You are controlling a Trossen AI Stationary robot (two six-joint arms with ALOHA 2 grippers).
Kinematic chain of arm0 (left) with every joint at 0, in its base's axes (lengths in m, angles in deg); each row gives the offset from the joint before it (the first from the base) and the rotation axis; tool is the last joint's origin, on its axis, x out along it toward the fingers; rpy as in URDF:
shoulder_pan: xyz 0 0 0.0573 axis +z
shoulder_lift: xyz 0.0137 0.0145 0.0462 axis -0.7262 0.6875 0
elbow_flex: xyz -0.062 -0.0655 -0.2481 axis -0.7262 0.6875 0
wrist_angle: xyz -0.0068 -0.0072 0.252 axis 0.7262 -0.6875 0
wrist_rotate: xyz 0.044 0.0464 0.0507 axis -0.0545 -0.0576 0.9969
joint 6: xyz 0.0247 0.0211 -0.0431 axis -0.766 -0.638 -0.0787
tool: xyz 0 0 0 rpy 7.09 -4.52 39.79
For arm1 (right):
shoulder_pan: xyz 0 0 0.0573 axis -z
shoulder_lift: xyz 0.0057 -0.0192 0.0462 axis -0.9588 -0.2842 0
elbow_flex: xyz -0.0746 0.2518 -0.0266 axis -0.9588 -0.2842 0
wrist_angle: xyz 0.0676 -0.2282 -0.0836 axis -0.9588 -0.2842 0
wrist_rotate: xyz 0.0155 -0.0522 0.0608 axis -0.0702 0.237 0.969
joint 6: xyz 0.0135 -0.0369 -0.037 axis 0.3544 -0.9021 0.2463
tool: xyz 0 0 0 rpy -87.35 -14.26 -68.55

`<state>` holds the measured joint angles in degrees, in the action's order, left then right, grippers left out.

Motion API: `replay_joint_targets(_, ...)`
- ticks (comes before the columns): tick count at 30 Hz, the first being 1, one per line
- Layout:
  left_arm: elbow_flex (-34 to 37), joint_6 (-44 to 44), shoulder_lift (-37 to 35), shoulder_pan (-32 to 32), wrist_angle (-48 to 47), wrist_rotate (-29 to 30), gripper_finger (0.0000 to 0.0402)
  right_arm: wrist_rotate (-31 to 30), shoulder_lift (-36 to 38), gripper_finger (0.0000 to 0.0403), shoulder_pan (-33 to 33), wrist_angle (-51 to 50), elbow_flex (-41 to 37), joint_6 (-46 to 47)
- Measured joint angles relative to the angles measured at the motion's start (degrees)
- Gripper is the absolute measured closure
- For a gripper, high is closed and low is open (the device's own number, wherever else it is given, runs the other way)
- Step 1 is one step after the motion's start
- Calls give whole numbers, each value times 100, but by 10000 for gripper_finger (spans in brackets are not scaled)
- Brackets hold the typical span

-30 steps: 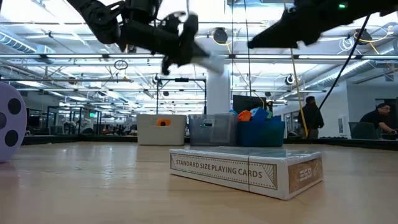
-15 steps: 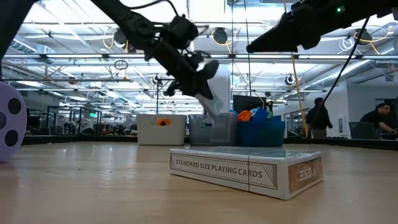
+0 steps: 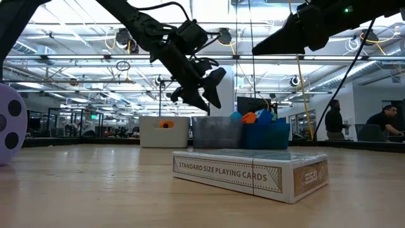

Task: Pick & Place Toys
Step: Put the blue playing cards into the black bin, then put the gold playing cards into the black bin

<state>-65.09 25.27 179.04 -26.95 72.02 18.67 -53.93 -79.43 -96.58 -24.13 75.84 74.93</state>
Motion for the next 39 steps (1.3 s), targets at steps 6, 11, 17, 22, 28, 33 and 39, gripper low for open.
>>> replay_joint_targets(6, 4, -397, -125, -1, -146, 7, 120, 0, 0, 46, 0, 0, 0, 3)
replay_joint_targets(11, -2, -425, -514, -58, -186, -12, 90, 0, 0, 46, 0, -41, 0, 4)
replay_joint_targets(17, -5, -267, -1431, -299, -657, -320, 85, -2, 2, 46, 17, -91, 2, 12)
replay_joint_targets(22, 112, -147, -2004, -950, -1516, -396, 94, -2, 1, 46, 15, -89, 2, 153)
replay_joint_targets(28, 887, -264, -2133, -2318, -729, -216, 92, -2, 0, 46, 15, -84, 1, 147)
replay_joint_targets(33, 1497, -462, -2060, -3197, 9, -156, 89, 0, 0, 46, 13, -78, 2, 146)
replay_joint_targets(39, 2081, -514, -2059, -3820, 65, -341, 89, 0, 0, 46, 13, -79, 2, 253)
